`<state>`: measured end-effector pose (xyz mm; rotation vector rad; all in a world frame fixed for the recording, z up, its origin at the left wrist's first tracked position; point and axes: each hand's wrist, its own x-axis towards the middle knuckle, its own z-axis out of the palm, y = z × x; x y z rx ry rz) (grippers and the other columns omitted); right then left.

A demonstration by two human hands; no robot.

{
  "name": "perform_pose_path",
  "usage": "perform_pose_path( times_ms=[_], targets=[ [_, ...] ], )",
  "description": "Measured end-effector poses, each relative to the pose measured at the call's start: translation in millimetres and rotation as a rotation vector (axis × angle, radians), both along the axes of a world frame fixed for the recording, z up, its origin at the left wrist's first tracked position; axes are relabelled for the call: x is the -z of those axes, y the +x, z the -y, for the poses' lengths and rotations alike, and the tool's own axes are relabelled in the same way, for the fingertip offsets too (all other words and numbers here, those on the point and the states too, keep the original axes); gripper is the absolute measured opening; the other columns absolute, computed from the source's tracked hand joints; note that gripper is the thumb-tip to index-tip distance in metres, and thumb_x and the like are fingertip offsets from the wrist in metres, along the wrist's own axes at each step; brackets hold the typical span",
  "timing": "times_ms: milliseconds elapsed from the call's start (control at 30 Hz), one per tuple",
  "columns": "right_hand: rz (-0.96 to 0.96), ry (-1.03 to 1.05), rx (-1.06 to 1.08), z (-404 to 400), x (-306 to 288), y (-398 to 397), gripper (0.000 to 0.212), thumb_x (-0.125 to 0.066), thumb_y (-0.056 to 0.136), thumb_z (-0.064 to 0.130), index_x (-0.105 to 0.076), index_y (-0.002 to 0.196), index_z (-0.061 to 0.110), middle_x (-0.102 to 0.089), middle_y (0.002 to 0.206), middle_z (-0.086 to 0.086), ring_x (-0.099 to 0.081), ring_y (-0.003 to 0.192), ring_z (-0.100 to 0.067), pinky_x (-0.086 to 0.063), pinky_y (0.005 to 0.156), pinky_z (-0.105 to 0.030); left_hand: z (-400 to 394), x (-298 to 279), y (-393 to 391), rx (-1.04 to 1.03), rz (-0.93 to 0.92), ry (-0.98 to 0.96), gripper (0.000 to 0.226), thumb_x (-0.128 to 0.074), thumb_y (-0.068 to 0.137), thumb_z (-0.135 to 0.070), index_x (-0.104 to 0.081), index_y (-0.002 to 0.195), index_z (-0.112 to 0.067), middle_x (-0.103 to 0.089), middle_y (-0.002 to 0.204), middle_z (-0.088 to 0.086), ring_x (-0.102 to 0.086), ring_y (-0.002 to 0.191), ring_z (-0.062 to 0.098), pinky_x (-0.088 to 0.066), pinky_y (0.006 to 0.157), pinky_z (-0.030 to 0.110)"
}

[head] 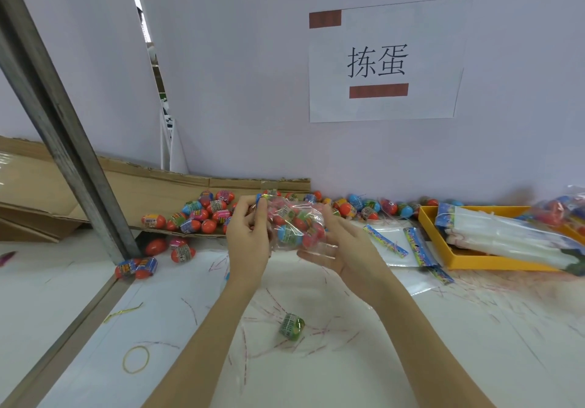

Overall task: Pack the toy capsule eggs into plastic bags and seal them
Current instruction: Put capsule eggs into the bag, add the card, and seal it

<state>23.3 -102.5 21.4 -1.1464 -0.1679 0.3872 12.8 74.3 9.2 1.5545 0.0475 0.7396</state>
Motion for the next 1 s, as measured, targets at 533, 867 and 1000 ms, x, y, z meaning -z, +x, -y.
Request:
perform_pose_path(
  times_ms=[533, 867, 1000],
  targets=[
    [0.233, -0.202, -0.108, 14, 2, 3, 0.032, -0.065, 0.101, 0.011, -0.059, 0.132, 0.009, -0.077, 0.099, -0.022, -0.075, 0.083, -0.025, -0.059, 0.074, -0.026, -22, -8, 3, -0.047, -0.007, -0.006, 0.017, -0.058, 0.107, -0.036, -0.066, 0.093, -0.032, -0.044, 0.05, -0.01, -0.037, 0.039, 0.005, -0.037, 0.039, 0.02],
    [0.144, -0.04, 0.113, 13, 5, 4, 0.03, -0.054, 0.104, -0.002, -0.077, 0.116, 0.013, -0.078, 0.107, -0.015, -0.077, 0.094, -0.032, -0.063, 0.077, -0.03, -20, -7, 3, 0.179, -0.043, -0.042, 0.029, -0.049, 0.108, -0.003, -0.072, 0.1, -0.018, -0.072, 0.107, 0.002, -0.067, 0.102, 0.013, -0.049, 0.094, 0.029],
    [-0.029, 0.1, 0.155, 3, 2, 3, 0.021, -0.057, 0.102, 0.006, -0.077, 0.11, 0.004, -0.076, 0.11, -0.018, -0.077, 0.089, -0.027, -0.062, 0.077, -0.034, -9, -5, 2, 0.282, -0.057, -0.163, 0.032, -0.05, 0.106, 0.002, -0.075, 0.099, -0.016, -0.072, 0.098, 0.005, -0.065, 0.099, 0.02, -0.05, 0.094, 0.035]
  ],
)
